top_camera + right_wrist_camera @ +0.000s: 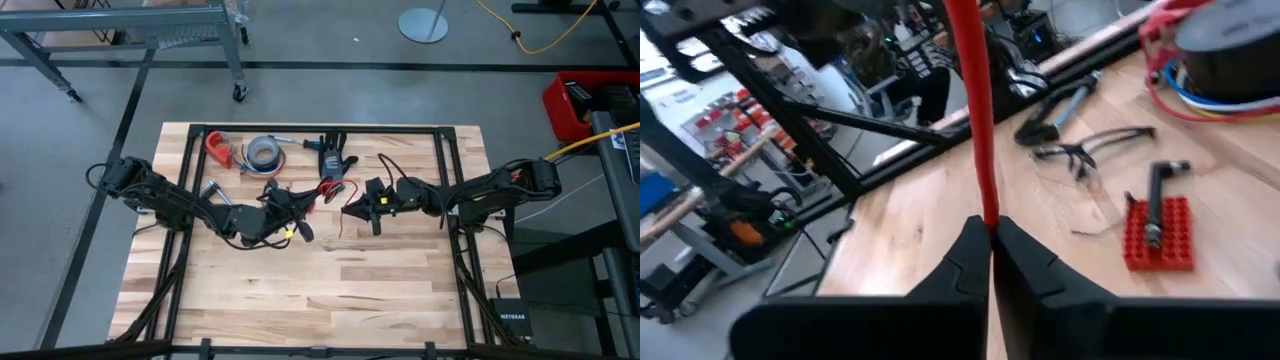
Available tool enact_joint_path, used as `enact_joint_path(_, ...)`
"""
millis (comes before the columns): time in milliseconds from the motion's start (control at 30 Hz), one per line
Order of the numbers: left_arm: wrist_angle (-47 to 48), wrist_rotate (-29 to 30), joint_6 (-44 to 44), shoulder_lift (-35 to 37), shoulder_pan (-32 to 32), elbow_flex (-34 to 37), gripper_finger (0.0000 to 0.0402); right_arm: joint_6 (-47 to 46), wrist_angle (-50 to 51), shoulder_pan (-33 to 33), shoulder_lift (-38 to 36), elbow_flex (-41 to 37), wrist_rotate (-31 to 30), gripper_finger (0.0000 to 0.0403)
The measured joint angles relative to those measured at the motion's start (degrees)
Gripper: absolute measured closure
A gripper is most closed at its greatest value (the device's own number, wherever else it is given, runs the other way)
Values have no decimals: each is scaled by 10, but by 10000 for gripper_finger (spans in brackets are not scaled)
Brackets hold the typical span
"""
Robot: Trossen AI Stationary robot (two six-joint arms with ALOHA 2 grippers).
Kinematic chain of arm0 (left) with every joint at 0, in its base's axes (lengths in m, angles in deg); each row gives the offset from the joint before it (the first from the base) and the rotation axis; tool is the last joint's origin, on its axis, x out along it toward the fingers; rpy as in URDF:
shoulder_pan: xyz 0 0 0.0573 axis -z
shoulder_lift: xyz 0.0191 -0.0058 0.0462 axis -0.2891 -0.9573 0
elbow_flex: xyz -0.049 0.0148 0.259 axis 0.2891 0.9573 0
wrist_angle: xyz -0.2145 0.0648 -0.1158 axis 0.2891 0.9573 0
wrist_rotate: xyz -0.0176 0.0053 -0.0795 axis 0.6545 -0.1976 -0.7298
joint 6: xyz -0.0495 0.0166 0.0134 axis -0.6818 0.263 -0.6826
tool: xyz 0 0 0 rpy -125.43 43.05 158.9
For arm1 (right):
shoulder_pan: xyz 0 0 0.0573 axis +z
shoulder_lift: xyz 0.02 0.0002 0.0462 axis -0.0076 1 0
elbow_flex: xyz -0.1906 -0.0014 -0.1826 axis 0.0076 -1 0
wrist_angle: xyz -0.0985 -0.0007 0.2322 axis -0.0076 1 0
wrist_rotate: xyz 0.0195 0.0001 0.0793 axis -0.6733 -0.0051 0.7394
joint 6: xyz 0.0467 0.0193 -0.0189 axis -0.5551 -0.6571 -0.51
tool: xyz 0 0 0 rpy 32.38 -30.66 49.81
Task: Coil cords
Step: Coil the orange wire into the black spool
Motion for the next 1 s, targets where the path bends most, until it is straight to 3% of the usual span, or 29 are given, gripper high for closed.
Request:
enact_joint_path(333,0,0,-15,0,-20,0,402,0,10,0,0,45,18,400)
enact_joint_path(533,-1,-5,-30,0,-32,0,402,-1,67,0,4,79,18,401)
enact_joint_path(1000,18,-8,-17,-22,-18,0,402,12,116,0,34,121,31,401)
